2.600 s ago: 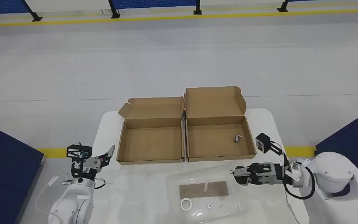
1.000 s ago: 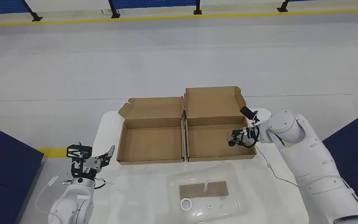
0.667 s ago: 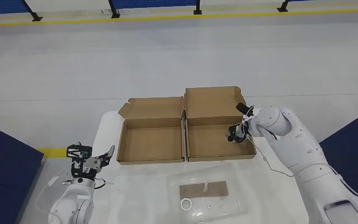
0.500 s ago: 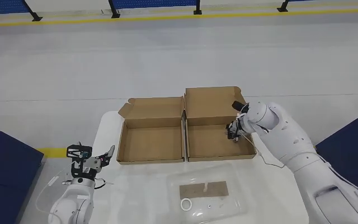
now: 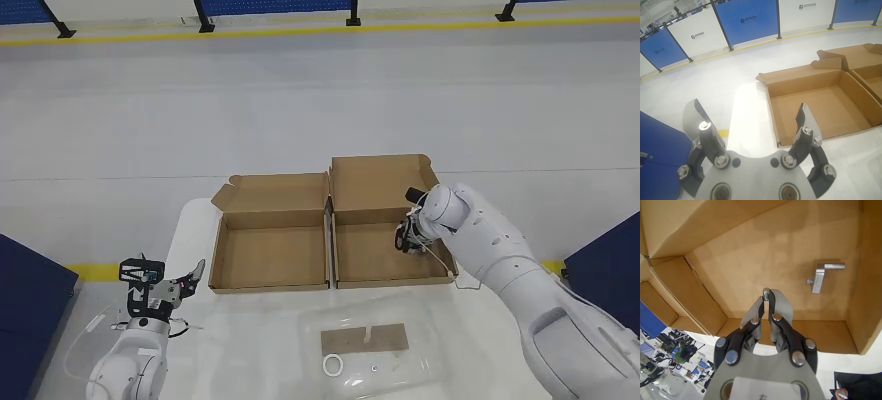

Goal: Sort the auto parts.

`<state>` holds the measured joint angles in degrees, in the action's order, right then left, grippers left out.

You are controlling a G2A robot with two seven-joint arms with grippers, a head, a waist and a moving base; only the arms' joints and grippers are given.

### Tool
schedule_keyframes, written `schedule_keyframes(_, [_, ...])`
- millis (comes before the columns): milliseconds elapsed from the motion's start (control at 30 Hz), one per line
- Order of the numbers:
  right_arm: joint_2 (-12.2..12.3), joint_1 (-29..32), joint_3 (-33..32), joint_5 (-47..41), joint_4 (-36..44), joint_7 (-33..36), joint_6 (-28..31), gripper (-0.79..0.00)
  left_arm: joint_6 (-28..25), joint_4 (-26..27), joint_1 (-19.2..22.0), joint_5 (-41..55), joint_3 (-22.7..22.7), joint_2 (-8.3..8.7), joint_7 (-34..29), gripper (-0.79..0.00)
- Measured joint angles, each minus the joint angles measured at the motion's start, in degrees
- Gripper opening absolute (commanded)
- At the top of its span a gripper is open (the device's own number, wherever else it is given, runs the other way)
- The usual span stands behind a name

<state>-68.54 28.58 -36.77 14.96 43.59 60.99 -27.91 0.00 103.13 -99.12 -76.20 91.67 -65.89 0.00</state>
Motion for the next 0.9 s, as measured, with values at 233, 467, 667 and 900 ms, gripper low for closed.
schedule_keyframes(233, [-0.4, 1.5, 0.3, 2.7, 1.4, -5.5, -3.1, -0.785, 0.0, 0.0, 0.0, 0.0, 0.0, 0.00, 0.0, 0.000])
schedule_keyframes(467, [-1.4, 1.4, 0.8, 4.7, 1.0, -7.5, -6.9, -0.785, 0.0, 0.0, 0.0, 0.0, 0.0, 0.00, 0.0, 0.000])
schedule_keyframes(667, [-2.4, 1.4, 1.0, 5.0, -1.0, -8.7, -7.8, -0.785, 0.0, 0.0, 0.0, 0.0, 0.0, 0.00, 0.0, 0.000])
schedule_keyframes(900, [-3.9, 0.9, 1.4, 4.7, -4.3, -9.3, -7.4, -0.785, 0.0, 0.0, 0.0, 0.0, 0.0, 0.00, 0.0, 0.000])
